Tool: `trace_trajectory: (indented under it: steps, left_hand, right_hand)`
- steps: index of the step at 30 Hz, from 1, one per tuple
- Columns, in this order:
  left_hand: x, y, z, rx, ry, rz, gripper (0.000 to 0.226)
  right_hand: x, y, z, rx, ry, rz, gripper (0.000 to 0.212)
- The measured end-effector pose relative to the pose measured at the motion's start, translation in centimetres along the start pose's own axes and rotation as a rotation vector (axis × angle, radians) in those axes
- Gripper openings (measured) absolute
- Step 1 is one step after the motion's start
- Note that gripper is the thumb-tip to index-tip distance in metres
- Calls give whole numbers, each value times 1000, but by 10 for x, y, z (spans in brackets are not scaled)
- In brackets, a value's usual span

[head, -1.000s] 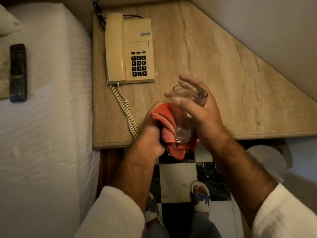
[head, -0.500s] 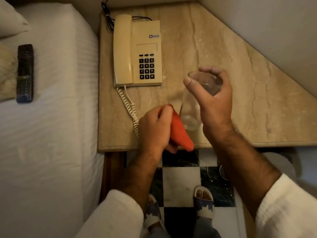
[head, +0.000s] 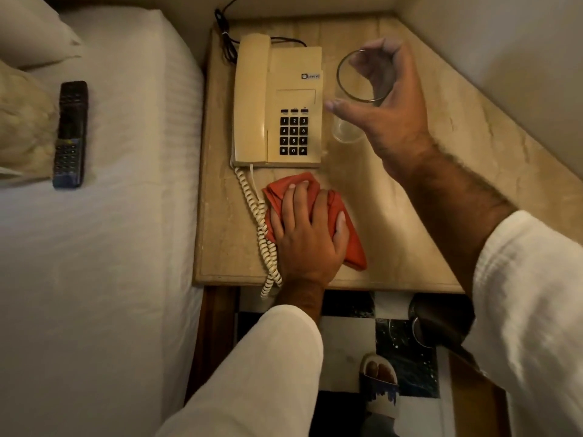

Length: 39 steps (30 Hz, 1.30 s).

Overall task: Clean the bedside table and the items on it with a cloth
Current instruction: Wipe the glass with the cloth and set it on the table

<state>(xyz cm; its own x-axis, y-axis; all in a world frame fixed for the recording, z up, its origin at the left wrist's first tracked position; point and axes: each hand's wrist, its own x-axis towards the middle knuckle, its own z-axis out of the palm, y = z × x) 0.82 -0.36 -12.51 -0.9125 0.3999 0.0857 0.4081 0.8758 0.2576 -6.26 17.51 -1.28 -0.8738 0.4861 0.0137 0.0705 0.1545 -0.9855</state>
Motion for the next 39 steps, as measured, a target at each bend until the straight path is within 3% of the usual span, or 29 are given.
trace_trajectory:
  steps: [17,24,28,34,39]
  left_hand:
    - [0,2,1,-5,17,-18,56]
    - [0,2,0,-8,21,-18,56]
    - [0,2,-2,1,22,-17,57]
    - [0,2,-1,-9,5,-15,55]
    - [2,3,-13,0,-55,6,57]
  right_hand:
    - [6,34,14,2,13,7,71]
    - [-2,39,15,-64,-18,-19,83]
    - [-36,54,1,-342,-27,79,107]
    - [-143,102,-28,-1134,-100,25,78]
    - [-143,109,-29,-1240,-103,-4,77]
